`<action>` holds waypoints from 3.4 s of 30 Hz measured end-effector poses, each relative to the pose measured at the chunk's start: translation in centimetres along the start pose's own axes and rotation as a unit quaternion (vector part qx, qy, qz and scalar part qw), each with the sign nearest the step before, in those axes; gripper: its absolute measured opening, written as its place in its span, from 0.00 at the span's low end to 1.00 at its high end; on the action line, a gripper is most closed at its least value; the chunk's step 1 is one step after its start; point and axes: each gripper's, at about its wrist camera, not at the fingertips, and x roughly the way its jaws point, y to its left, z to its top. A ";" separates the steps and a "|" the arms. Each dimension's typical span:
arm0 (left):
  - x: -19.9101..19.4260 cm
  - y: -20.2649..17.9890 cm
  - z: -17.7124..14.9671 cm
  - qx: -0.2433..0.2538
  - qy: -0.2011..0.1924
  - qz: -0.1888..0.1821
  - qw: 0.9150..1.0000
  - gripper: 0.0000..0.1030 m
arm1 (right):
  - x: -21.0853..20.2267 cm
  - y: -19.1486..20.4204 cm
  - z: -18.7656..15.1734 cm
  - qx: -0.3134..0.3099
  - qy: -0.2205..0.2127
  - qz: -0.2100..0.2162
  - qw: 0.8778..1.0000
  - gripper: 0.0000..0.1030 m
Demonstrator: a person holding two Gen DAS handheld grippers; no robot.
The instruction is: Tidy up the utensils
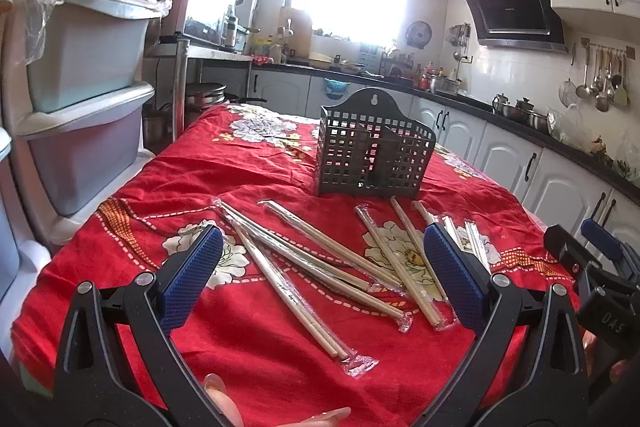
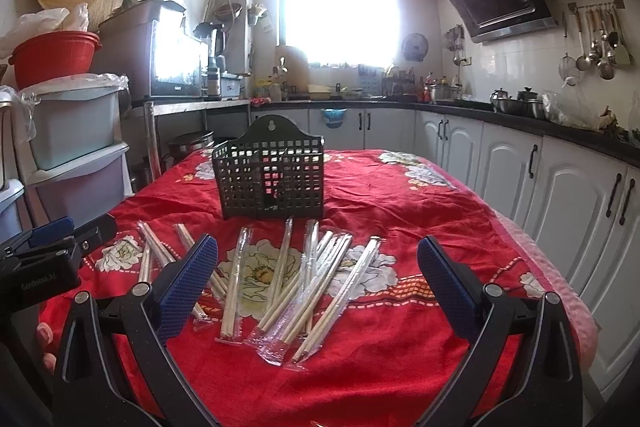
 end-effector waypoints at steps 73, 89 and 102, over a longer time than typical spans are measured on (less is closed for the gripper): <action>19.6 13.1 2.9 -0.212 0.278 -0.055 0.935 0.57 | 24.9 -1.1 2.9 -0.066 0.281 0.089 0.953 0.35; 20.6 13.0 3.0 -0.174 0.276 -0.029 0.945 0.23 | 28.5 -1.4 1.3 -0.025 0.328 0.111 0.938 0.20; 18.5 11.7 5.9 -0.151 0.227 -0.058 0.960 0.09 | 26.5 -3.5 3.7 0.012 0.298 0.139 0.944 0.13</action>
